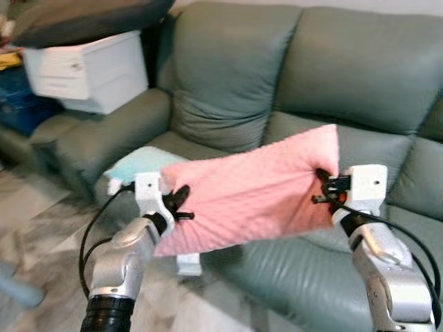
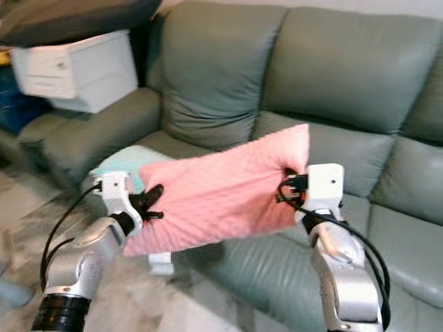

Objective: Move the pillow to the sofa

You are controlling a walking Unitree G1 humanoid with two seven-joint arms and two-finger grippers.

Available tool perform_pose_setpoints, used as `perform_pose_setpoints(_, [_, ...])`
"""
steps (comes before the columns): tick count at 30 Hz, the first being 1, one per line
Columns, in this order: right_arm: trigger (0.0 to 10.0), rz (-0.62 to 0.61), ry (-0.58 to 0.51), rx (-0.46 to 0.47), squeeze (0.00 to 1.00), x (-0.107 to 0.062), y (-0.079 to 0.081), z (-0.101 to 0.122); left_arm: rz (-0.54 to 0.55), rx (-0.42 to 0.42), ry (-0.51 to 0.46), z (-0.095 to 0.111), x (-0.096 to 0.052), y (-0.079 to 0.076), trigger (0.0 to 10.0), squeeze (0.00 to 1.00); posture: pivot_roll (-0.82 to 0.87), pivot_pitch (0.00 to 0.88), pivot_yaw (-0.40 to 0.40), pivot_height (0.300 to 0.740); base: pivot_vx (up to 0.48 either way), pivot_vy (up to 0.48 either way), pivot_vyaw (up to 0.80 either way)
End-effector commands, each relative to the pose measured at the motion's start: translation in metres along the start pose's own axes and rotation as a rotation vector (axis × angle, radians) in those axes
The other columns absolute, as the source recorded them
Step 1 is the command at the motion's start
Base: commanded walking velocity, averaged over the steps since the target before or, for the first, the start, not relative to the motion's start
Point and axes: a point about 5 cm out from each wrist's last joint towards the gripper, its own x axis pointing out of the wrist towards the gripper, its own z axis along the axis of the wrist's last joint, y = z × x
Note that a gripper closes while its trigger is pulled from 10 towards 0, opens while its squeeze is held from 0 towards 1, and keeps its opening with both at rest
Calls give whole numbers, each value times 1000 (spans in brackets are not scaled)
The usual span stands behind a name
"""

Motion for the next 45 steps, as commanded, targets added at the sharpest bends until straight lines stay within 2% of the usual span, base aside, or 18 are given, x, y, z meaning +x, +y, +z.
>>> perform_pose_setpoints(1, [10000, 33, -33, 7, 0, 2, 10, 7, 47, 4, -9, 6, -5, 12, 10000, 0, -93, 0, 58, 740, 0, 0, 0])
perform_pose_setpoints(6, [10000, 36, -32, 6, 0, 3, 12, 7, 55, -52, 11, 4, -4, 11, 10000, 0, -90, 0, 57, 740, 0, 0, 0])
perform_pose_setpoints(20, [10000, 33, -26, 2, 0, 4, 12, 6, 69, -35, 17, 8, -2, 12, 10000, 0, -91, 0, 57, 740, 0, 0, 0])
perform_pose_setpoints(23, [10000, 31, -25, 2, 0, 4, 12, 6, 67, -15, 22, 8, -2, 13, 10000, 0, -91, 0, 57, 740, 0, 0, -546])
perform_pose_setpoints(45, [10000, 30, -25, 2, 0, 5, 12, 7, 67, -22, 24, 7, -2, 12, 10000, 0, -91, 0, 57, 740, 0, 0, -763])
